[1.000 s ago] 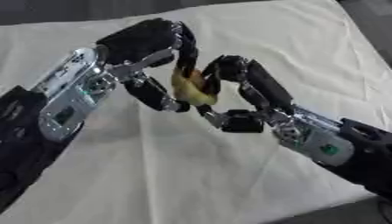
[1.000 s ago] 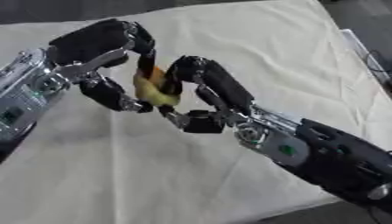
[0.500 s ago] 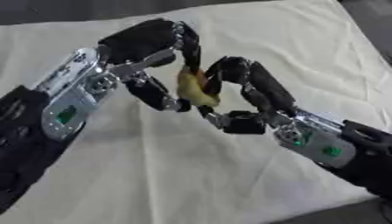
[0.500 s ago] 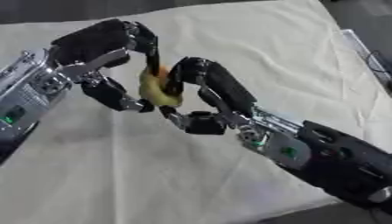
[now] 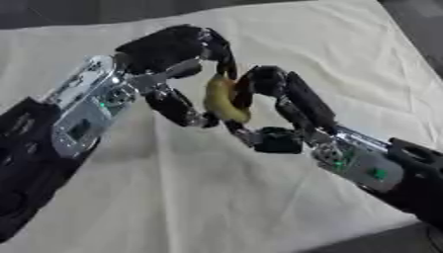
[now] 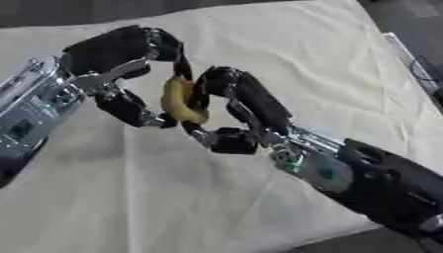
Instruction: Pick up the objects with one hand, pass them to the other hand, and then place them into the box on the other side of the table.
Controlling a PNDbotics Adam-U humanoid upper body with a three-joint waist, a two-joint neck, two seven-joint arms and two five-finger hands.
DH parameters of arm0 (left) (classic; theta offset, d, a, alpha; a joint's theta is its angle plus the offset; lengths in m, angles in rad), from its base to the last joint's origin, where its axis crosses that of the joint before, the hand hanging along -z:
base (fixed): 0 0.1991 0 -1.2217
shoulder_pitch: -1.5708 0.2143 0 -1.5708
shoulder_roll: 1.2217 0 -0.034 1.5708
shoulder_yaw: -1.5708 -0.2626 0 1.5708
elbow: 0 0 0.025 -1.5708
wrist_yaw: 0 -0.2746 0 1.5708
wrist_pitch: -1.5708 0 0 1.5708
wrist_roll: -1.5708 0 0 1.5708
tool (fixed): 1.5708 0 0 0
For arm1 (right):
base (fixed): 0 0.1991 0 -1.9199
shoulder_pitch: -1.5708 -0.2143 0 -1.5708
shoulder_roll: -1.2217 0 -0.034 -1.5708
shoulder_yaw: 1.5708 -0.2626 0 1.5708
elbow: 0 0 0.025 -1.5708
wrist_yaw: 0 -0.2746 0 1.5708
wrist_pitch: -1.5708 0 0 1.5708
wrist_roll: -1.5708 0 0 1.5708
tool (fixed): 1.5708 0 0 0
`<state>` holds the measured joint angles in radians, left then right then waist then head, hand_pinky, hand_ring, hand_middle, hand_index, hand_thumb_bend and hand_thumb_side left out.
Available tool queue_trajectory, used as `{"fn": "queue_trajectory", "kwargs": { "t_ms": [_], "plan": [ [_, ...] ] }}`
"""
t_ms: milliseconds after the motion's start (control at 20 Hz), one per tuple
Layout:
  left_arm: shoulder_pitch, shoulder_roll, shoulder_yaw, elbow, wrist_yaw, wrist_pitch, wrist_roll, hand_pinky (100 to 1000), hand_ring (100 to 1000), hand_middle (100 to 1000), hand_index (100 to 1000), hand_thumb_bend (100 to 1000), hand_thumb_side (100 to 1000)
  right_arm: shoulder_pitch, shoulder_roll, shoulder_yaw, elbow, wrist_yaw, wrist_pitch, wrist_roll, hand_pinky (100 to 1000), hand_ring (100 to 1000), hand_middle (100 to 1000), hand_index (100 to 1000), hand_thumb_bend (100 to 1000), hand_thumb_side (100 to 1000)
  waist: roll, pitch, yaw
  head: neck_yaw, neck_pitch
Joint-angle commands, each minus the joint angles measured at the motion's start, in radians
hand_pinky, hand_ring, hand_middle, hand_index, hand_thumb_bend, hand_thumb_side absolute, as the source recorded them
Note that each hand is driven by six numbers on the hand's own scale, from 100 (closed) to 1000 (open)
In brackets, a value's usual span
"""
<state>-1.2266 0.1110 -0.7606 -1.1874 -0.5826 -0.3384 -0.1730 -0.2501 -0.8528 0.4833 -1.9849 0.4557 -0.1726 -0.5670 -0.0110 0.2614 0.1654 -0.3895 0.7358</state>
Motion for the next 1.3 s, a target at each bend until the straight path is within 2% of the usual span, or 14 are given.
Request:
{"fn": "queue_trajectory", "kwargs": {
  "t_ms": [50,250,350,500,600,750,900,1100,1200,1300],
  "plan": [
    [-0.013,-0.008,0.018,-0.002,-0.018,-0.012,-0.024,710,731,694,689,661,100,-0.006,-0.022,-0.005,-0.015,0.007,-0.011,-0.005,551,616,356,469,236,100,0.011,-0.040,-0.003,0.001,-0.007],
    [-0.012,-0.018,0.025,0.002,-0.040,-0.024,-0.020,703,703,657,687,650,100,-0.003,-0.021,-0.004,-0.015,0.001,-0.018,-0.004,543,609,353,466,237,100,0.012,-0.041,-0.006,0.002,-0.008],
    [-0.011,-0.022,0.028,0.003,-0.048,-0.031,-0.008,696,684,617,657,588,100,-0.002,-0.021,-0.004,-0.015,-0.001,-0.019,-0.003,542,608,353,466,237,100,0.012,-0.041,-0.008,0.002,-0.010],
    [-0.009,-0.026,0.031,0.009,-0.044,-0.038,0.018,680,649,543,569,429,100,-0.001,-0.019,-0.004,-0.015,0.000,-0.020,-0.002,542,608,352,465,237,100,0.012,-0.040,-0.009,0.001,-0.006],
    [-0.008,-0.029,0.034,0.015,-0.034,-0.039,0.038,671,628,502,524,400,100,0.000,-0.019,-0.003,-0.015,-0.001,-0.022,-0.002,541,607,352,464,235,100,0.012,-0.039,-0.009,0.003,-0.004],
    [-0.008,-0.033,0.036,0.025,-0.017,-0.038,0.063,659,610,475,497,413,100,0.000,-0.018,-0.003,-0.015,-0.005,-0.025,-0.003,541,607,352,464,232,100,0.013,-0.039,-0.010,0.004,-0.003],
    [-0.006,-0.038,0.038,0.033,-0.008,-0.033,0.077,634,573,408,454,319,100,0.002,-0.015,-0.002,-0.015,-0.007,-0.029,-0.003,542,608,352,463,228,100,0.012,-0.040,-0.011,0.004,-0.002],
    [-0.004,-0.045,0.039,0.040,0.000,-0.036,0.080,615,530,366,415,291,100,0.007,-0.014,-0.001,-0.015,-0.010,-0.037,-0.003,544,609,352,464,222,100,0.011,-0.044,-0.013,0.006,0.000],
    [-0.004,-0.046,0.039,0.042,-0.001,-0.041,0.076,610,523,360,407,306,100,0.010,-0.014,-0.001,-0.015,-0.012,-0.040,0.000,548,610,353,465,219,100,0.010,-0.047,-0.016,0.009,0.000],
    [-0.004,-0.046,0.042,0.042,-0.006,-0.043,0.073,603,522,364,410,379,100,0.013,-0.015,-0.001,-0.015,-0.010,-0.039,0.009,568,623,361,474,218,100,0.008,-0.052,-0.017,0.010,0.005]
  ]
}}
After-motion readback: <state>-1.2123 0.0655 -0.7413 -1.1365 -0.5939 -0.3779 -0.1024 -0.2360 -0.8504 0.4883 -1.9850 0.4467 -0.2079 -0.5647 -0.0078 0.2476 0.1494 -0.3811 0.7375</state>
